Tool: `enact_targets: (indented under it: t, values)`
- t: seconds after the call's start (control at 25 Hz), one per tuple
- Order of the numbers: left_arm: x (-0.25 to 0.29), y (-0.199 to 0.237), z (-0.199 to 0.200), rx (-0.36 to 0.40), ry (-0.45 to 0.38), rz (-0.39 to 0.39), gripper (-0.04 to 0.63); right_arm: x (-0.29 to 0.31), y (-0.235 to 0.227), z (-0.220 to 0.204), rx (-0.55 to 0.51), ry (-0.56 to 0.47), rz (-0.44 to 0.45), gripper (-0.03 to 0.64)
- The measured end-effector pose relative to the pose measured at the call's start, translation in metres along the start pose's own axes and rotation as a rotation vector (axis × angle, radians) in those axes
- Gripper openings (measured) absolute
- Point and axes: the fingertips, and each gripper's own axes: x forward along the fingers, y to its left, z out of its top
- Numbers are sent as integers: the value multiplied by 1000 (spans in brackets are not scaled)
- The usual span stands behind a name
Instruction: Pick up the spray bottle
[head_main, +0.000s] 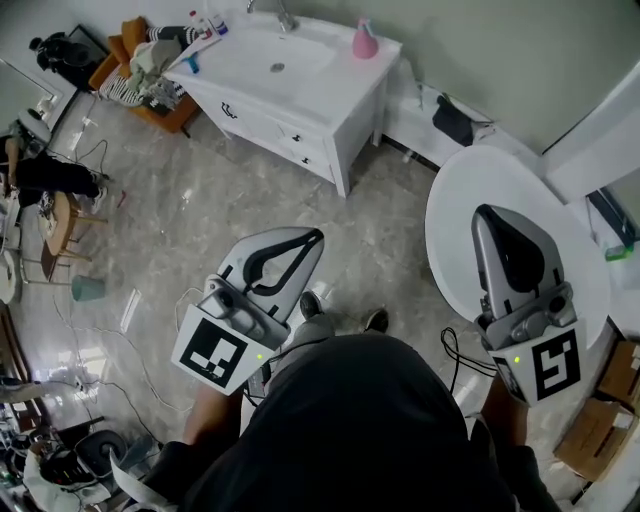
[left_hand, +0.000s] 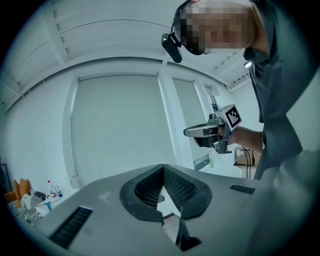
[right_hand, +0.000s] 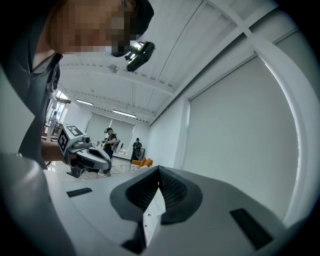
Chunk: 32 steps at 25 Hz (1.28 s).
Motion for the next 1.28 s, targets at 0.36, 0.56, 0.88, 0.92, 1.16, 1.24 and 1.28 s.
enact_targets:
  t: [0.36,0.56,0.88,0.92,1.16,1.24,1.28]
  values:
    - [-16,61,-5,0,-49,-79,5,43,22,16,-29,41,-89,8]
    - [-30,95,-16,-3,-70,-115,5,76,41,21,-41,55,-125,8]
    - [-68,152,-34,-26,-105,-120,5,124,78,35,-68,71,-162,8]
    - [-71,157,-36,-30,-109,-121,5,128,80,35,-68,76,-165,8]
    - [-80,175,-47,-56,-114,-114,5,146,90,38,-84,91,-168,8]
    - [-77,177,-50,-68,-112,-108,5,149,87,35,-81,96,-162,8]
    - [-75,176,-50,-68,-109,-107,5,150,83,33,-77,96,-161,8]
